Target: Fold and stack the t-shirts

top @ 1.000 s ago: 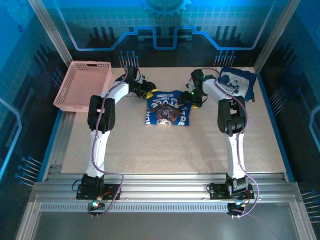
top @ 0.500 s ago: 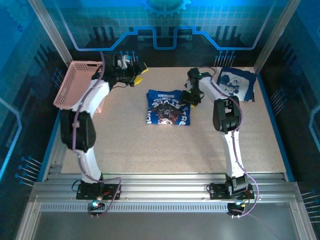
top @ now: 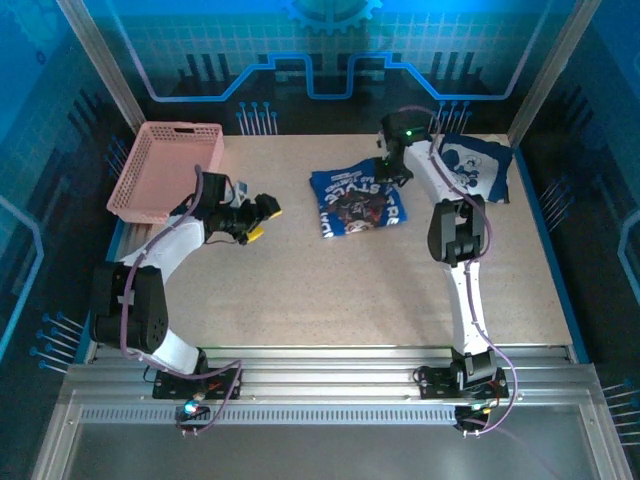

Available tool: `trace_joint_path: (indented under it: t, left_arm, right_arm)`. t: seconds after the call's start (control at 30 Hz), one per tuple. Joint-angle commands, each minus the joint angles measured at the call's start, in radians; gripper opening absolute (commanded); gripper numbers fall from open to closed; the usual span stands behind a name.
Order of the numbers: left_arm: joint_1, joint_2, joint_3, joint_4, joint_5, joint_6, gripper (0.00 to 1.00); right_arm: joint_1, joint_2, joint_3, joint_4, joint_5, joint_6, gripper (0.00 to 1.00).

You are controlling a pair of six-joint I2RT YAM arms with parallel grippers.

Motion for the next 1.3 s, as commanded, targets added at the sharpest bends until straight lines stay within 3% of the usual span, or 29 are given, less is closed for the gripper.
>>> trace_joint_path:
  t: [0.0,0.17,0.33,0.93,1.27]
  left_arm:
    - [-0.007,-0.039,-0.05,0.051,-0.021,0.029,0.88]
    - [-0.012,-0.023,-0.062,0.077,-0.022,0.022,0.97]
    - [-0.03,-0.06,-0.02,0.01,-0.055,0.085,0.99]
    - [-0.044,-0.087,0.001,-0.044,-0.106,0.119,0.99]
    - [-0.044,-0.059,0.036,-0.099,-0.126,0.149,0.99]
  right_arm:
    - [-0.032,-0.088,0.089,-0.007,0.162,-0.116,0.0]
    - [-0.036,-0.098,0.138,0.052,0.28,-0.242,0.0]
    - [-0.072,-0.091,0.211,0.068,0.31,-0.274,0.0]
    - [-0.222,-0.166,0.27,0.072,0.223,-0.221,0.0]
    - [-0.355,-0.199,0.177,0.082,0.053,-0.147,0.0]
